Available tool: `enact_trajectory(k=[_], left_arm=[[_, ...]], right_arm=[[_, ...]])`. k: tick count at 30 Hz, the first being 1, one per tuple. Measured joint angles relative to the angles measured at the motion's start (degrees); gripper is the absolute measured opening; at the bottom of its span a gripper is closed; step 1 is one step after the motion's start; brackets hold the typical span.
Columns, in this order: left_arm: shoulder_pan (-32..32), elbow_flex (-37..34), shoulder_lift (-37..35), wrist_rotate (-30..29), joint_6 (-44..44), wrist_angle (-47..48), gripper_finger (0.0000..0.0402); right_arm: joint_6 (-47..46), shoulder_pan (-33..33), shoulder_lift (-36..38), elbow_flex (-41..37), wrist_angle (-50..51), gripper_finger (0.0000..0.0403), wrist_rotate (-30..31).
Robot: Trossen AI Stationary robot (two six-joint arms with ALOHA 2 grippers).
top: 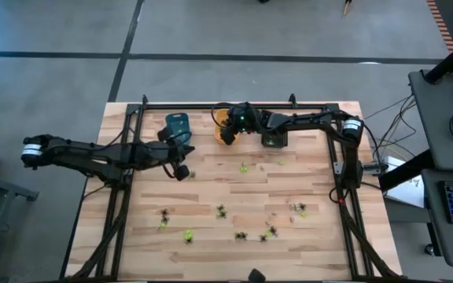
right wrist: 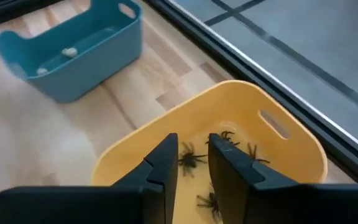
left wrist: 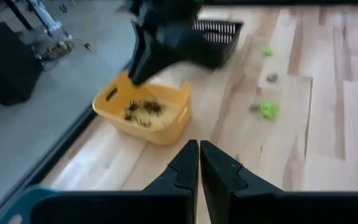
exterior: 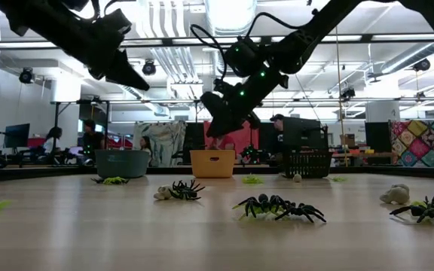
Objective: Sort Halloween decoration
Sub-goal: Put the black spider toy into the orange bin
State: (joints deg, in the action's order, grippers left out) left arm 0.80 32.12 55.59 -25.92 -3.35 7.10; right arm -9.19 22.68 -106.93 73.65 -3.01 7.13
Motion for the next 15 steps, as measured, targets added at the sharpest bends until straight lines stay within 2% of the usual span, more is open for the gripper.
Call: enact_trajectory(k=[6, 10, 15], left_arm=[[0.00, -0.37, 0.02, 6.04, -1.67, 8.31, 0.0022], [0.00, -1.86, 0.16, 8.86, -2.71, 12.41, 0.0055], [-0.16, -5.84, 0.29, 13.37, -5.63, 12.38, 0.0103]], right_arm=[[1.76, -0.61, 4.31, 0.02, 5.60, 0.0083, -3.76], [4.19, -2.32, 7.53, -0.62, 8.89, 0.0086, -4.17], [5.75, -4.71, 11.98, -3.76, 10.25, 0.0083, -4.22]])
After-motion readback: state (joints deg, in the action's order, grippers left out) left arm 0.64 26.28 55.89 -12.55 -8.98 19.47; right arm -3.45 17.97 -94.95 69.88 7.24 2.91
